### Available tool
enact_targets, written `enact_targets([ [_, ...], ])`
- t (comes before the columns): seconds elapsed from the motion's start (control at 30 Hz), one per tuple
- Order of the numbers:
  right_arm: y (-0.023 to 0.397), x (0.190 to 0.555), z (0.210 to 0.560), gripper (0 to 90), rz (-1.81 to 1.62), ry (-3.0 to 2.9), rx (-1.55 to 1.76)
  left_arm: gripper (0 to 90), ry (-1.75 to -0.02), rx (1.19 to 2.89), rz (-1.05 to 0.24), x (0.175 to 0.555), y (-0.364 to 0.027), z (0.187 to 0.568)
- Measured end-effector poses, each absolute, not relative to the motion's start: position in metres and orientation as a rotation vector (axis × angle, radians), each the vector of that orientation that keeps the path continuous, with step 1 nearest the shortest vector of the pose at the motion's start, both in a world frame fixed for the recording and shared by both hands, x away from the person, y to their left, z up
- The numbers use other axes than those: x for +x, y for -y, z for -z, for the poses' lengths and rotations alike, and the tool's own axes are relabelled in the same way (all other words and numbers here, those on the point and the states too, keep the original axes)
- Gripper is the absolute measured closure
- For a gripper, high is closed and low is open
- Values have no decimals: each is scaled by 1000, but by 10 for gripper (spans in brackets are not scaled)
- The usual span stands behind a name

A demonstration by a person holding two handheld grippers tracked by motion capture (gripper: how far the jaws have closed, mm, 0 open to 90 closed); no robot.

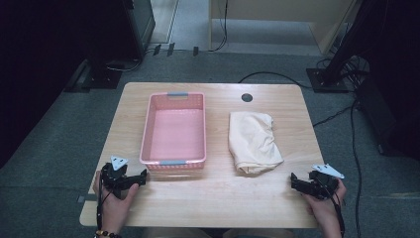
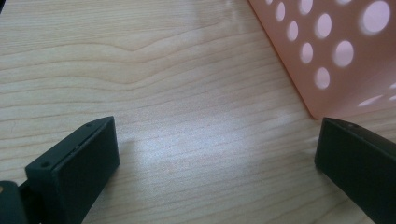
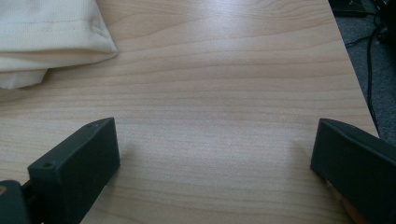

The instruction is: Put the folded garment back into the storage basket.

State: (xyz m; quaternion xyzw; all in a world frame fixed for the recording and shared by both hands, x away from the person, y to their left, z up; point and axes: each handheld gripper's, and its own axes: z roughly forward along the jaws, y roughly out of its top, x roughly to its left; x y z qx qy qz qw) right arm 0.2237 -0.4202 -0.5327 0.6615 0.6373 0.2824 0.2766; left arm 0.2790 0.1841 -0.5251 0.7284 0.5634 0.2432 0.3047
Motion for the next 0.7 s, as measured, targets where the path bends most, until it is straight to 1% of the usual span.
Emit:
enact_targets([
  [0.27, 416, 224, 531, 10, -759, -1694, 1754, 0, -1497, 1924, -646, 279, -184, 525],
  [0.7, 404, 229, 514, 10, -823, -1674, 1749, 0, -1499, 1923, -646, 277, -184, 525],
])
